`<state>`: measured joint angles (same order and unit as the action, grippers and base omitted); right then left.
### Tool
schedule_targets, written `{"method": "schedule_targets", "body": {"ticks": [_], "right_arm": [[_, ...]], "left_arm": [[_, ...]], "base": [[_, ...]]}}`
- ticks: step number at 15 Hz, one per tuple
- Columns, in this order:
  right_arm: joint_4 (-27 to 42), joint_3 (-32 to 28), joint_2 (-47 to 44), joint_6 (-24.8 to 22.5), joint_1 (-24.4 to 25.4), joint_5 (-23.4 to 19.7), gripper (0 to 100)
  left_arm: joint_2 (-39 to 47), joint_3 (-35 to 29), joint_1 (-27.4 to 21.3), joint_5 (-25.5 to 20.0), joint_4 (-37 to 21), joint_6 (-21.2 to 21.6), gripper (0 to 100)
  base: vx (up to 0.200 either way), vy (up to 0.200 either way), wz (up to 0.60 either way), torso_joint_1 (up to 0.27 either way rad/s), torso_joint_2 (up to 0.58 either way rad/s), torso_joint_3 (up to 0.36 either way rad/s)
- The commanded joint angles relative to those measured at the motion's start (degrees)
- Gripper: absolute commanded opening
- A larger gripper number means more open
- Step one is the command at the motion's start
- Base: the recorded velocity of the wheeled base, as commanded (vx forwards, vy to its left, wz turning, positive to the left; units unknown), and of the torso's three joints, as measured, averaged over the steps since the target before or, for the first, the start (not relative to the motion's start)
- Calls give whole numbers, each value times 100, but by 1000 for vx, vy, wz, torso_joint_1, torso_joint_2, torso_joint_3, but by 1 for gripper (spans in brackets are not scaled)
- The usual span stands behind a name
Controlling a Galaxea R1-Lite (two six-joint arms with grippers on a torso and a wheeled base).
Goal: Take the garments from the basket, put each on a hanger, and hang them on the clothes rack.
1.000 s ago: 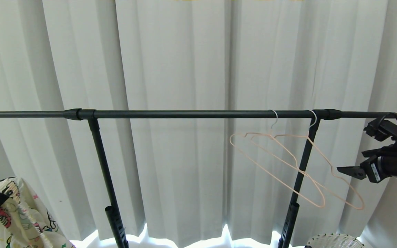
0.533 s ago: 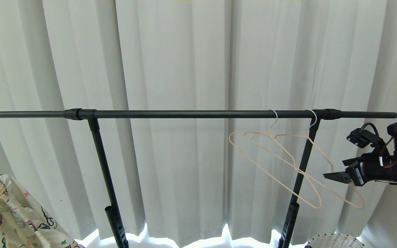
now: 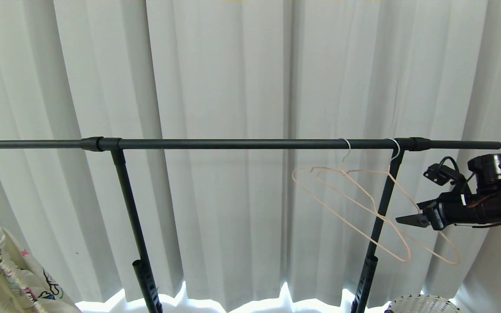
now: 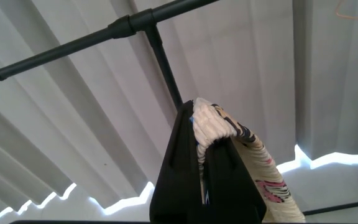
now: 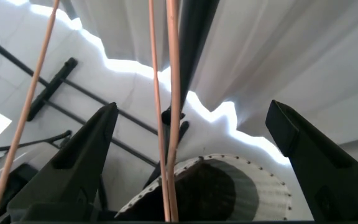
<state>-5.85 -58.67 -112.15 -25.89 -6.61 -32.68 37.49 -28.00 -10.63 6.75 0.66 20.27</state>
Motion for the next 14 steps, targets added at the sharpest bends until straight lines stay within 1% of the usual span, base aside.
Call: {"method": "schedule_targets", "body": {"ticks": [1, 2, 3, 7, 11, 14], "right_arm": [[5, -21, -114, -3, 10, -10, 100], [-4, -30, -149, -12, 10, -19, 100], [-4, -48, -158, -12, 10, -19, 0], [-4, -144, -281, 5, 10, -19, 0], [5, -215, -263, 23, -7, -203, 0], [5, -206, -61, 243, -7, -212, 0]], "left_arm": [[-4, -12, 0, 1, 4, 108, 0], [-4, -21, 0, 1, 4, 161, 0], [4, -21, 0, -7, 4, 170, 0], [13, -56, 0, -7, 4, 170, 0], [22, -65, 0, -7, 4, 170, 0], [13, -74, 0, -7, 4, 170, 0]], "base": [[0, 0, 0, 0, 0, 0], [0, 0, 0, 0, 0, 0], [0, 0, 0, 0, 0, 0], [0, 0, 0, 0, 0, 0], [0, 0, 0, 0, 0, 0], [0, 0, 0, 0, 0, 0]]}}
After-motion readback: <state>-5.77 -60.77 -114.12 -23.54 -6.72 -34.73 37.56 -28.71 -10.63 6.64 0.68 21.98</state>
